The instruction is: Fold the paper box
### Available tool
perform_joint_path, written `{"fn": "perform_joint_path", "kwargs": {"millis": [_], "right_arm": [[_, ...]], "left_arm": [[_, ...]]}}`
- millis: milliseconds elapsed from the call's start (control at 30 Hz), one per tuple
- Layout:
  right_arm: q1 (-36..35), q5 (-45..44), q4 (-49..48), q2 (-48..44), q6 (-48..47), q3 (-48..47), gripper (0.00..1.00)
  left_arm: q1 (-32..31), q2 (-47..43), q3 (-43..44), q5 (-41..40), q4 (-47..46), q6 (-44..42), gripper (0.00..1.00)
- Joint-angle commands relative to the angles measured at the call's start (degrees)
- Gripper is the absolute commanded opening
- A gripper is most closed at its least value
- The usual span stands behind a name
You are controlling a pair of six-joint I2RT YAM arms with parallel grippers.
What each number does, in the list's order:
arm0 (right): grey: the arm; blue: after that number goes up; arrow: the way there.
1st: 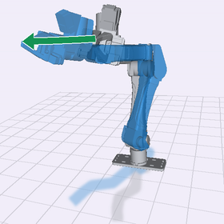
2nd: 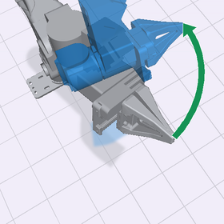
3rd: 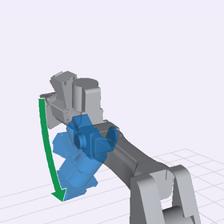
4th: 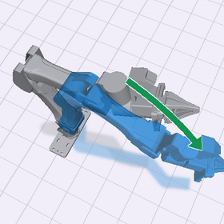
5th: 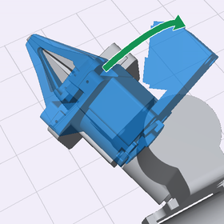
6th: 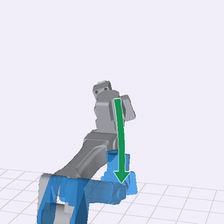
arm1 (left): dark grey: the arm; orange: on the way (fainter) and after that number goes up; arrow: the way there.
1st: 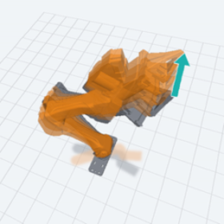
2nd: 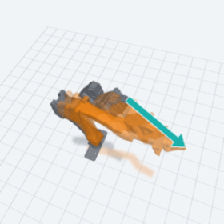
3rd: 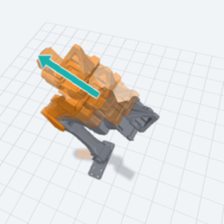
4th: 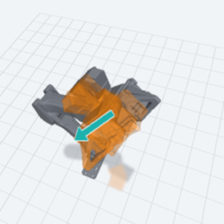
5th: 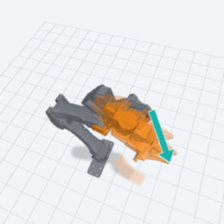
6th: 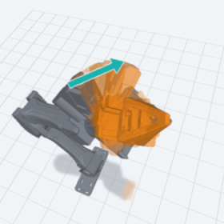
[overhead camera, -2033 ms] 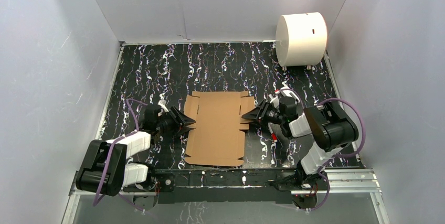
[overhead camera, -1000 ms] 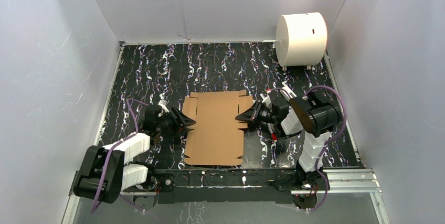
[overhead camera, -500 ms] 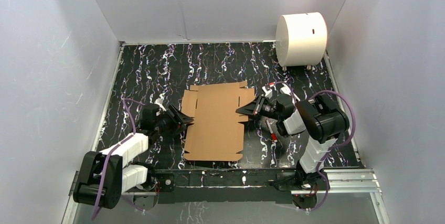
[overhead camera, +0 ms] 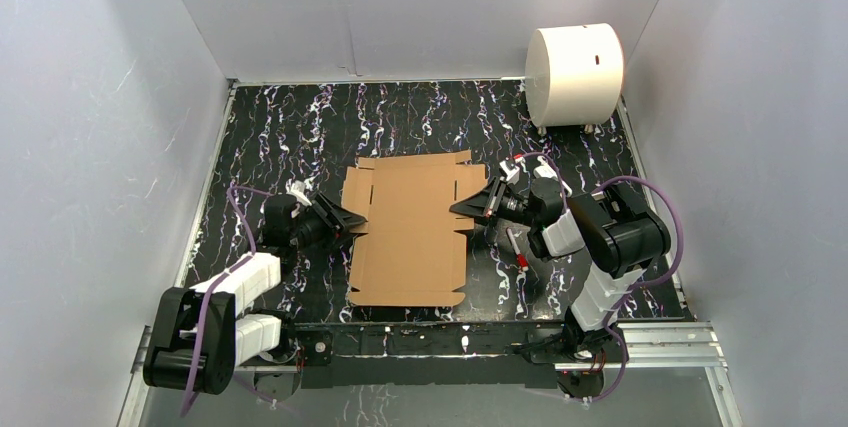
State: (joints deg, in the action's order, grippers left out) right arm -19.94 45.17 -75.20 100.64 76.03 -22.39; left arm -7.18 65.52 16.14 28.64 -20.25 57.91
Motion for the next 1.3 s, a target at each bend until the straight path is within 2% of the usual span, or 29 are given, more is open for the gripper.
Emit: {"fn": "perform_joint_path", "kwargs": {"millis": [0,300,433,533,667,933,1100,1267], "right_arm": [[0.17,1.42,-4.69,-1.86,0.44,-0.24,0.02],[0.17,1.33,-2.79,-2.18,-1.17,-0.88,0.02],[0.17,0.61,1.3,-3.36,-3.56,-1.22,0.02],[0.17,-0.08,5.98,-4.98,-6.69,-1.78,0.03],[-0.07,-2.0,15.32,-8.18,-12.0,-3.32,0.03],[-0.44,-6.96,32.64,-14.33,-21.34,-6.87,0.04],[-0.73,-8.69,36.26,-15.46,-23.25,-7.57,0.04],[-0.96,-9.35,36.88,-15.28,-23.76,-7.45,0.04]], "left_arm": [[0.85,-0.19,1.37,2.92,-2.5,0.49,0.5],[0.85,-0.41,1.79,3.71,-2.56,-1.0,0.31],[0.51,-1.77,2.58,1.78,0.35,-3.3,0.21],[-0.72,-3.33,4.24,-0.86,4.23,-5.73,0.16],[-4.45,-5.88,6.45,-6.82,9.27,-8.93,0.13],[-17.16,-5.44,13.04,-24.39,19.03,-15.41,0.1],[-24.15,-2.5,16.4,-32.5,21.61,-17.55,0.1],[-29.54,1.79,19.29,-36.52,22.83,-17.97,0.13]]}}
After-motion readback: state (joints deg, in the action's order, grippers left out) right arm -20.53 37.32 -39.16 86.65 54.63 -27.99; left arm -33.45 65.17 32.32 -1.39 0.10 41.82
